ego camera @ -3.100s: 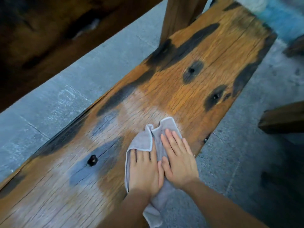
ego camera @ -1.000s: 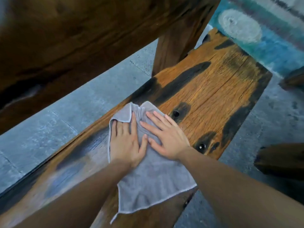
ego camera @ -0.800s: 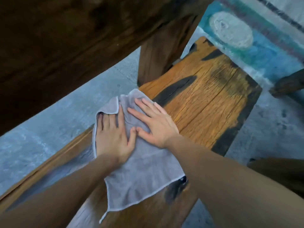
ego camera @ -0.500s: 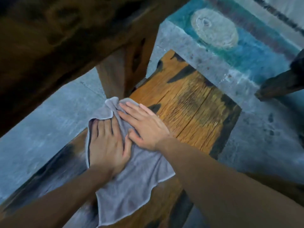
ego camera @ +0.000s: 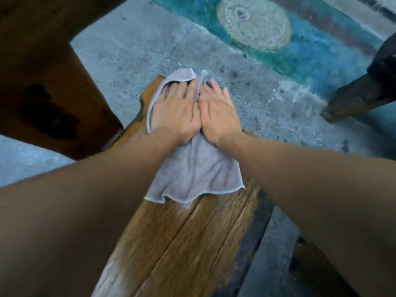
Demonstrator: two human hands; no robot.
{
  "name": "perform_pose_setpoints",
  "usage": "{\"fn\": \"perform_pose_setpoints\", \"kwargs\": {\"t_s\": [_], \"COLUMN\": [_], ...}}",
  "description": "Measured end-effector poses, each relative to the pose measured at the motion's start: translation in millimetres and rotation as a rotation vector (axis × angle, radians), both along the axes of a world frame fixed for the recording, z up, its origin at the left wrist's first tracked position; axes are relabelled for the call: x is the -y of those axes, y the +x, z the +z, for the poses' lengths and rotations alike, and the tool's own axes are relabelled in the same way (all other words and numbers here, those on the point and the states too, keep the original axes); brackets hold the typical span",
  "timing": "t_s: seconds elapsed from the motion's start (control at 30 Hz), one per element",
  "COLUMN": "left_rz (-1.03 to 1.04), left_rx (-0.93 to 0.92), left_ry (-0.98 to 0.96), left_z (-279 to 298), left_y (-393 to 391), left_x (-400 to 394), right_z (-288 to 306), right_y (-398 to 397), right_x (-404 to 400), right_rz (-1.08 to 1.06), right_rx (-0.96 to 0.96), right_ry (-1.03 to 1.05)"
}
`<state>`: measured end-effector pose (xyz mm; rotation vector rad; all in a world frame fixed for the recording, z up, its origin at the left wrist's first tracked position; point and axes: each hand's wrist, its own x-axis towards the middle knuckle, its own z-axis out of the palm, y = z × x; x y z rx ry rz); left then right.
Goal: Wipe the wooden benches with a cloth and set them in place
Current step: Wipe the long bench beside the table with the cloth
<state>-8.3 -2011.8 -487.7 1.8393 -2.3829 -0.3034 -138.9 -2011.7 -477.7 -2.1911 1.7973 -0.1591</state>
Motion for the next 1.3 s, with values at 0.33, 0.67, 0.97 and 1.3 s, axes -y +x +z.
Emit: {"fn": "perform_pose_setpoints", "kwargs": {"t_s": [0.33,0.67,0.97,1.3], "left_rz": [0.049,-0.139,0.327,0.392], "left_rx": [0.099,0.048,-0.085,-0.001], "left_ry": [-0.004,0.046,0.095,0.080], "left_z": [2,1,17,9], "left_y": [-5,-61,35,82], "left_x": [-2,-148,-405,-452], "right_z": [3,-6,2,-1], "right_y": [-5,-68,52,52], "right_x": [-12,-178,-392,-399], "right_rz": [-0.136,-0.180,-0.204,0.317], "right_rx": [0.139,0.044,-0.102,-0.135], "right_ry": [0.010,-0.014,0.024,-0.016]}}
